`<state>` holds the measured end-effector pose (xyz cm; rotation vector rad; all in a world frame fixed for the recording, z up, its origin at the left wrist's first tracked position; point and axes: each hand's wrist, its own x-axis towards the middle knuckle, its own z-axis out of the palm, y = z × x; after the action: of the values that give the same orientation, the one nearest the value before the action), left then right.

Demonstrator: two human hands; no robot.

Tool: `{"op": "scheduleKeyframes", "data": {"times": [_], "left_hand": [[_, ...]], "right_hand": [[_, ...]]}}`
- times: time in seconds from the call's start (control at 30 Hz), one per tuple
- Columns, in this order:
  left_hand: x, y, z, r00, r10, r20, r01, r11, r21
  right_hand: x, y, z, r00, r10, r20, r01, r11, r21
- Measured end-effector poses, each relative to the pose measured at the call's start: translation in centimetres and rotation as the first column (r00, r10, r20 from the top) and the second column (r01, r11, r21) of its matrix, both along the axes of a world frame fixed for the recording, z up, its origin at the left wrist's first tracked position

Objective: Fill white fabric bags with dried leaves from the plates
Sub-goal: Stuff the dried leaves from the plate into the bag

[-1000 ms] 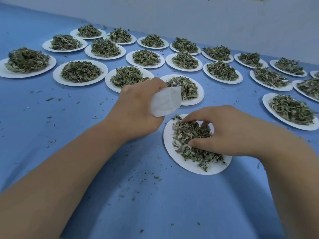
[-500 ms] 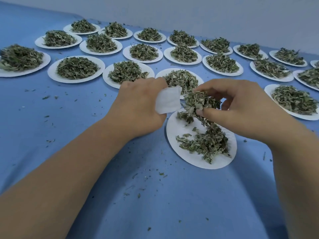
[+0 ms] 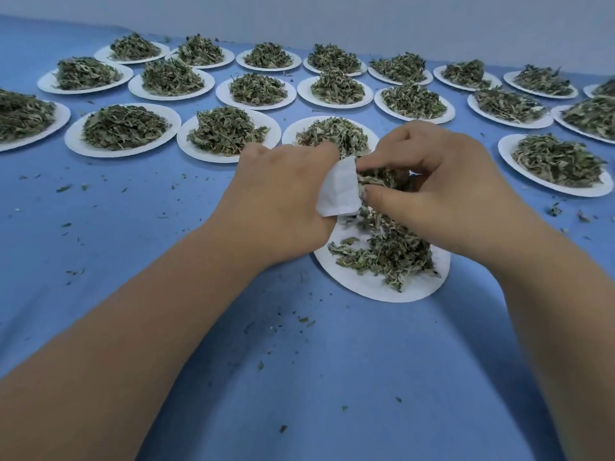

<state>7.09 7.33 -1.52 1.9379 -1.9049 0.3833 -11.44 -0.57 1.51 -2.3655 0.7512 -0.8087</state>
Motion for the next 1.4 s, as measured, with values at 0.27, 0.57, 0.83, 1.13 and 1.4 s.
{"op": "scheduleKeyframes", "data": {"times": [0.27,0.57,0.83,1.13,1.4], "left_hand": [[-1.1,-1.2,1.6,0.996,-0.02,0.088,0.018,1.0,0.026],[-1.0,-1.9,1.1,0.989,-0.074,-0.126,0.078,0.997,0.026],[-0.8,-1.3,0.8,0.982,-0.102,-0.16,0.1,0.995,-0.022],[-1.0,-1.4,0.7,0.959,-0.141,-0.244,0.134,0.99,-0.046],[-0.8,-1.4,0.6,0.962,-0.11,-0.249,0.095,0.993,-0.071]], "right_hand": [[0.4,0.2,-0.4,0.993,-0.017,0.117,0.004,0.994,0.114],[-0.5,-1.2,-0.5,0.956,0.064,0.287,-0.164,0.927,0.338],[0.2,-0.8,-1.0,0.982,-0.05,0.183,0.015,0.982,0.187],[0.9,-0.1,-1.5,0.981,-0.042,0.187,0.012,0.987,0.158],[0.5,0.5,-1.0,0.992,0.06,0.109,-0.079,0.982,0.173]]}}
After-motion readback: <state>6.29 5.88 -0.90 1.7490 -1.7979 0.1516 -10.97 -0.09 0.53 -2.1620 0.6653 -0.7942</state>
